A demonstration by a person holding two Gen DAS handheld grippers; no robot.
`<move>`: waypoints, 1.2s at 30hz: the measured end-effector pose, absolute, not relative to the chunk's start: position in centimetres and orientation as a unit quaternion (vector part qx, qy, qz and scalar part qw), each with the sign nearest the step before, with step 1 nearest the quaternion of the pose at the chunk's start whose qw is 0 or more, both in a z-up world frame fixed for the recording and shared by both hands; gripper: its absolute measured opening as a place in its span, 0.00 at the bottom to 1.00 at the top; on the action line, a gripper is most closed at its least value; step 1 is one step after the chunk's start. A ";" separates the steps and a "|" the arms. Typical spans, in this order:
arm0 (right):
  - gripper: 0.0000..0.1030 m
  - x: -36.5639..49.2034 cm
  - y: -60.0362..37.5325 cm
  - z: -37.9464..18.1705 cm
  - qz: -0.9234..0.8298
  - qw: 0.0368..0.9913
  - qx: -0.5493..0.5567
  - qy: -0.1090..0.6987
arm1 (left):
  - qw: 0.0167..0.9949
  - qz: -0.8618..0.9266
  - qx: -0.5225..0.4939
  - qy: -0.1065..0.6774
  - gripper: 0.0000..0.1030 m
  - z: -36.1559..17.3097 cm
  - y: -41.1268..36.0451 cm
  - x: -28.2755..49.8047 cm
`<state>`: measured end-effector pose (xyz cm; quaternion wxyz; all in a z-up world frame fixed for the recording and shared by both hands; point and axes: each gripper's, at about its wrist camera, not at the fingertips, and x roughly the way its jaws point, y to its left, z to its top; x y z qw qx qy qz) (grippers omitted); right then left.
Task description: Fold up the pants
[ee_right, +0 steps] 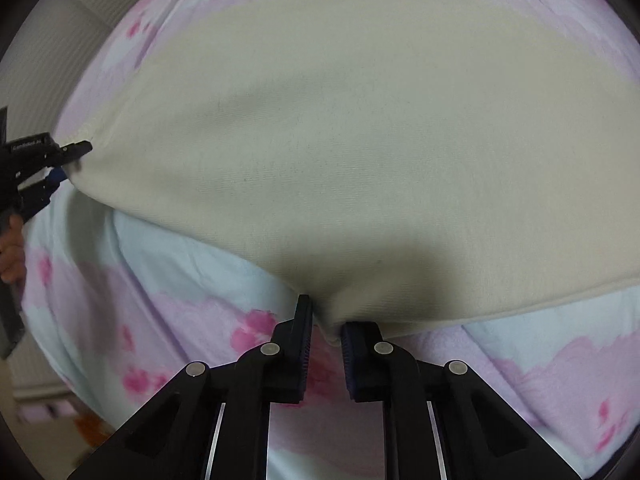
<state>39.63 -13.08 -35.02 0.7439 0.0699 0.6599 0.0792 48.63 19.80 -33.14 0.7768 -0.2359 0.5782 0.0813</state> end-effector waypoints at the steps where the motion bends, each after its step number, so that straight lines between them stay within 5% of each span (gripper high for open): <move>1: 0.16 39.9 -13.2 -35.4 0.077 0.740 0.076 0.664 | 0.777 0.081 -0.228 0.581 0.21 -33.4 19.7 48.7; 6: 0.17 40.5 -13.8 -36.4 0.078 0.731 0.085 0.672 | 0.776 0.082 -0.195 0.594 0.32 -35.0 19.5 48.8; 8: 0.20 40.7 -14.0 -36.3 0.073 0.728 0.090 0.675 | 0.775 0.103 -0.174 0.599 0.62 -35.1 19.8 48.6; 10: 0.39 40.8 -14.0 -36.0 0.060 0.724 0.092 0.681 | 0.781 0.094 -0.162 0.596 0.63 -34.5 20.0 48.2; 15: 0.54 39.8 -13.8 -33.7 0.047 0.724 0.080 0.684 | 0.814 0.087 -0.069 0.570 0.64 -29.8 19.2 46.7; 21: 0.55 38.4 -14.8 -29.0 0.037 0.750 0.083 0.655 | 0.837 0.019 -0.050 0.545 0.66 -24.9 18.2 45.4; 36: 0.64 33.4 -26.8 -18.6 -0.064 0.815 0.184 0.546 | 0.878 -0.140 0.026 0.457 0.78 -13.7 1.0 39.9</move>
